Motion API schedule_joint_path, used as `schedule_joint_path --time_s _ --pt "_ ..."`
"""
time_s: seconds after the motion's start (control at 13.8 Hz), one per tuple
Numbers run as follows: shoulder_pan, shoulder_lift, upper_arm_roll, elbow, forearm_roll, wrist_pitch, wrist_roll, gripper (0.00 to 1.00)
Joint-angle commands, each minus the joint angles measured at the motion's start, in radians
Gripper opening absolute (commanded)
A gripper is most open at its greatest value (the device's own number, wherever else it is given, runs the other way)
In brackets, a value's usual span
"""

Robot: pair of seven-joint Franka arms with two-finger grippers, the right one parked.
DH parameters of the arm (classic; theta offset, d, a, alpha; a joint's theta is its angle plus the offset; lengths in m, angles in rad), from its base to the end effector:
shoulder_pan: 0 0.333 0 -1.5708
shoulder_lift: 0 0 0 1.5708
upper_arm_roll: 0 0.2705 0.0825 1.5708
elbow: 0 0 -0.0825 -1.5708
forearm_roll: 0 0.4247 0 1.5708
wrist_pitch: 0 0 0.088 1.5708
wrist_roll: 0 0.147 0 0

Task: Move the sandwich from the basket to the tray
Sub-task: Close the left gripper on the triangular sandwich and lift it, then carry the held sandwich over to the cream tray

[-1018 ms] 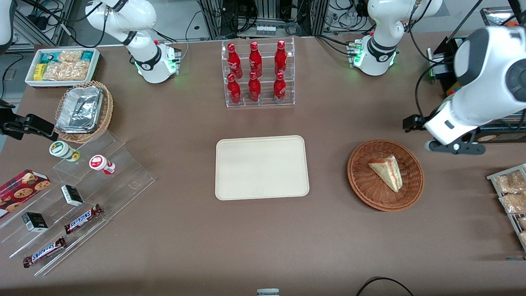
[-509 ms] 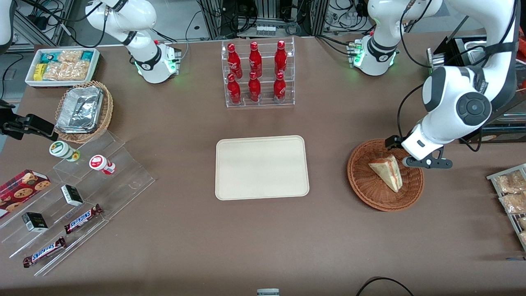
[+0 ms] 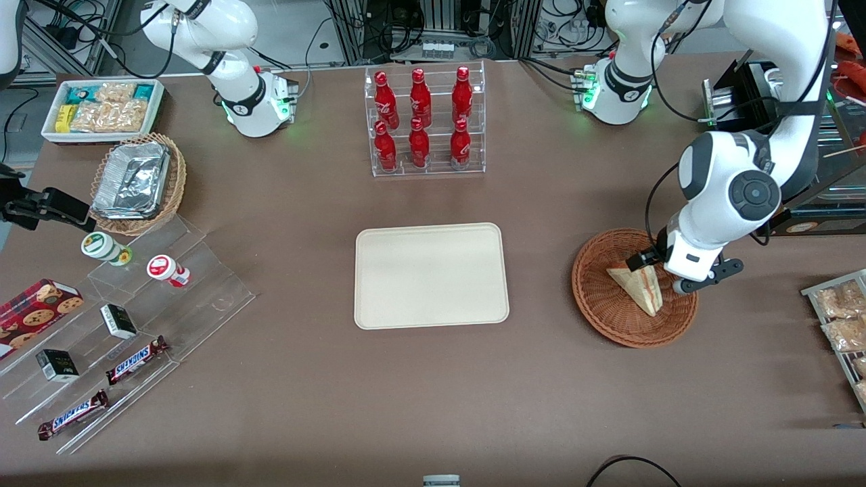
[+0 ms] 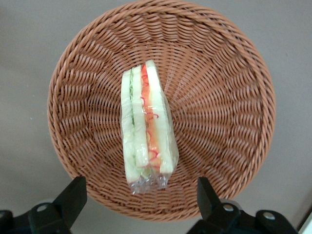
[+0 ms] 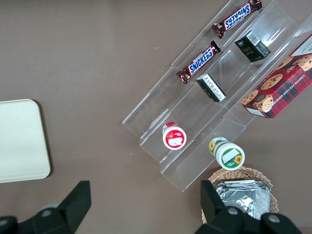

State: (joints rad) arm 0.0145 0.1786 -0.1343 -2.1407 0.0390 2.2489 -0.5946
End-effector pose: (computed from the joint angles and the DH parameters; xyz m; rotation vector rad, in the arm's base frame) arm 0.5702 -0.0682 0.2041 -3.0322 -0.6949 0.0968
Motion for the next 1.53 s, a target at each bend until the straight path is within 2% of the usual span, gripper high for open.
schedule_joint_path --time_s 0.0,0.65,0.73,0.8,0.87,0.95,1.16,1.45 --pt "0.009 0.005 -0.007 -0.025 0.004 0.055 -0.12 1.0" --pt "0.01 0.102 0.011 -0.042 0.007 0.178 -0.129 1.0" --pt "0.01 0.104 0.013 -0.042 0.007 0.178 -0.132 0.9" --pt "0.01 0.104 0.013 -0.05 0.007 0.179 -0.146 0.55" --pt "0.01 0.102 0.013 -0.053 0.007 0.176 -0.16 0.04" --pt "0.009 0.096 0.013 -0.051 0.007 0.166 -0.159 0.0" --pt "0.007 0.068 0.012 -0.036 0.007 0.109 -0.154 0.0" --pt "-0.008 0.071 -0.001 0.1 0.007 -0.093 -0.14 0.0"
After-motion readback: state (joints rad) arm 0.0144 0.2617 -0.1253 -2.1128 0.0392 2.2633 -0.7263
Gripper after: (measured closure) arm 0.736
